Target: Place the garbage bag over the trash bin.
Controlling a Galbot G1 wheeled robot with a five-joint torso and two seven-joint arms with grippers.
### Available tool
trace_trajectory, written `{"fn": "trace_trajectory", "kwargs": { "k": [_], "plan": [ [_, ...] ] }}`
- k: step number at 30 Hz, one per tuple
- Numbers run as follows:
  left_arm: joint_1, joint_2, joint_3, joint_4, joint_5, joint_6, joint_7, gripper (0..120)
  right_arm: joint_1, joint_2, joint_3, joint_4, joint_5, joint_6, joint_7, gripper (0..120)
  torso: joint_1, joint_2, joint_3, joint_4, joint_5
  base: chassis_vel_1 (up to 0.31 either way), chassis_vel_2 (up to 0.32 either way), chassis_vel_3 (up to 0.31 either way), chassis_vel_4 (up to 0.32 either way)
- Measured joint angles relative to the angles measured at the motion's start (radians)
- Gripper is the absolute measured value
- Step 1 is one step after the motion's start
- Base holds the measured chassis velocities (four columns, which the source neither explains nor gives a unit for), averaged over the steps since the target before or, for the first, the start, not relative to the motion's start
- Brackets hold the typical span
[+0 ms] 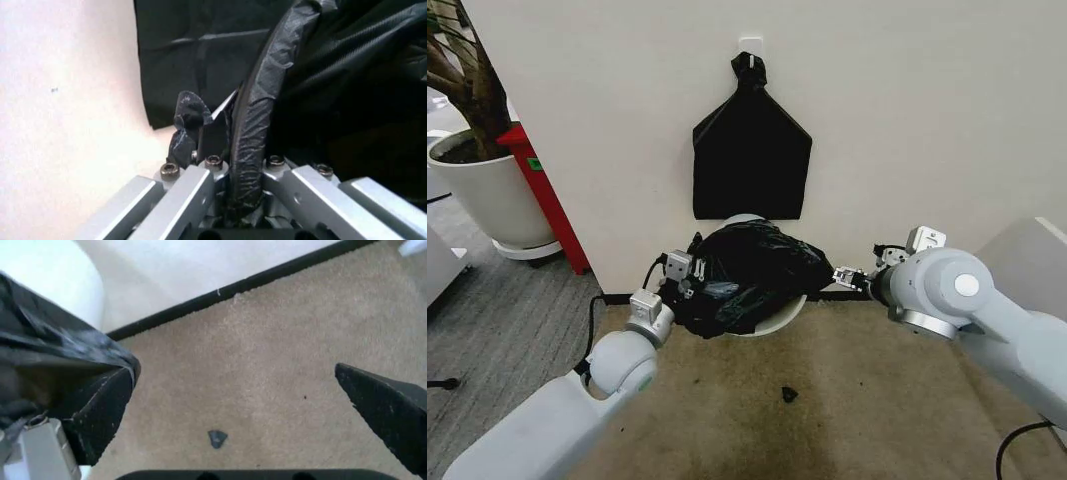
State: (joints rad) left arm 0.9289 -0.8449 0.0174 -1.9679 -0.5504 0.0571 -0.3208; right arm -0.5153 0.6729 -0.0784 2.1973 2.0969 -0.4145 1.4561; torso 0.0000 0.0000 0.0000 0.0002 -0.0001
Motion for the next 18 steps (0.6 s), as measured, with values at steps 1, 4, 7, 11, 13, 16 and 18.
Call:
{"fn": "trace_trajectory", "kwargs": {
  "k": [1, 4, 7, 11, 13, 16, 18],
  "plan": [
    [-0.004, -0.003, 0.0, 0.001, -0.012, 0.003, -0.007, 1, -0.009, -0.004, 0.007, 0.0, -0.004, -0.023, -0.018, 100, 0.0, 0.0, 0.0, 0.0, 0.0001, 0.0, 0.0, 0.0, 0.0],
    [-0.016, -0.015, 0.0, 0.004, -0.054, 0.016, -0.031, 1, -0.034, -0.014, 0.023, -0.008, -0.027, -0.084, -0.084, 100, 0.0, 0.0, 0.0, -0.0003, 0.0, 0.0, 0.0, 0.0, 0.0],
    [-0.022, -0.021, 0.0, 0.003, -0.079, 0.024, -0.041, 1, -0.044, -0.012, 0.029, -0.024, -0.044, -0.098, -0.108, 100, 0.0, 0.0, 0.0, -0.0003, 0.0002, 0.0, 0.0, 0.0, 0.0],
    [-0.029, -0.026, 0.0, -0.009, -0.162, 0.048, -0.065, 1, -0.073, -0.018, 0.036, -0.06, -0.146, -0.138, -0.194, 100, 0.0, 0.0, 0.0, -0.0001, 0.0003, 0.0, 0.0, 0.0, 0.0],
    [-0.03, -0.029, -0.002, -0.011, -0.203, 0.057, -0.078, 1, -0.085, -0.027, 0.04, -0.062, -0.188, -0.149, -0.239, 100, 0.0, 0.0, 0.0, -0.0002, 0.0003, 0.0, 0.0, 0.0, 0.0],
    [-0.035, -0.034, -0.004, -0.007, -0.248, 0.063, -0.091, 1, -0.1, -0.04, 0.048, -0.044, -0.23, -0.157, -0.284, 100, 0.0, 0.0, 0.0, -0.0002, 0.0003, 0.0, 0.0, 0.0, 0.0],
    [-0.042, -0.043, -0.005, 0.003, -0.277, 0.067, -0.102, 1, -0.109, -0.049, 0.053, -0.015, -0.253, -0.153, -0.302, 100, 0.0, 0.0, 0.0, -0.0002, 0.0001, 0.0, 0.0, 0.0, 0.0]
  ]
}}
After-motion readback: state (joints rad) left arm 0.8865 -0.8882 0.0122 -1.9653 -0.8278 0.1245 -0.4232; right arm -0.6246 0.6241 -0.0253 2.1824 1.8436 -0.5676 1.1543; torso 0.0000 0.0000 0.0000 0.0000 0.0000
